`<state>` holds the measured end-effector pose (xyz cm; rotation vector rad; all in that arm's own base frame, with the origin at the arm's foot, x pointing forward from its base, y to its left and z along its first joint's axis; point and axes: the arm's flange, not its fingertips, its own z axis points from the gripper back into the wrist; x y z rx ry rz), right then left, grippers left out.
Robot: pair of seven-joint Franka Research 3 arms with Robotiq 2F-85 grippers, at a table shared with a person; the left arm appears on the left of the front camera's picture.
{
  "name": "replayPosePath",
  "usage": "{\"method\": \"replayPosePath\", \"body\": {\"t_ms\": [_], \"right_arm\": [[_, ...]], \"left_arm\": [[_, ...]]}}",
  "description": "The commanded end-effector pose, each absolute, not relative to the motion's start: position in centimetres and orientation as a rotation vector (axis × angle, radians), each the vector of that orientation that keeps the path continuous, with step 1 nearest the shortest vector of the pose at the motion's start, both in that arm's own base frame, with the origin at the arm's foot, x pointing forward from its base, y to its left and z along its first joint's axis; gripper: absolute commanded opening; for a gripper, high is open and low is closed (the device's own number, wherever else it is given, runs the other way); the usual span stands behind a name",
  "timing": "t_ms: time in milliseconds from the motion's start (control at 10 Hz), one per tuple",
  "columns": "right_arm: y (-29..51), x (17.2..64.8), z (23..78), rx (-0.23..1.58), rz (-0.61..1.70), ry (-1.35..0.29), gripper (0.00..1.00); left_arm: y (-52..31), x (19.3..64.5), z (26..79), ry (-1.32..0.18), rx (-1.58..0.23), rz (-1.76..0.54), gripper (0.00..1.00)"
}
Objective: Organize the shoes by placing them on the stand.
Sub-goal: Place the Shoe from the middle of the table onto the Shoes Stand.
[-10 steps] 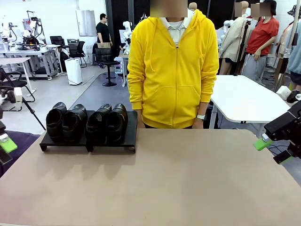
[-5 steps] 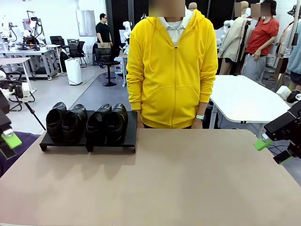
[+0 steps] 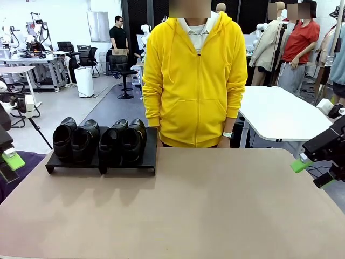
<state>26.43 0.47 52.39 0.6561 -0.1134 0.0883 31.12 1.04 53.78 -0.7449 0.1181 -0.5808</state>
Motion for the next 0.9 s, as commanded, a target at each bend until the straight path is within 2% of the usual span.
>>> {"method": "replayPosePath", "body": {"t_ms": [0, 800], "right_arm": [[0.49, 26.53, 52.71, 0.682, 0.099, -0.121, 1.00], [0.49, 26.53, 52.71, 0.682, 0.099, -0.121, 1.00]], "left_arm": [[1.20, 31.10, 54.02, 0.130, -0.754, -0.569, 1.00], [1.20, 31.10, 54.02, 0.130, -0.754, -0.569, 1.00]]}}
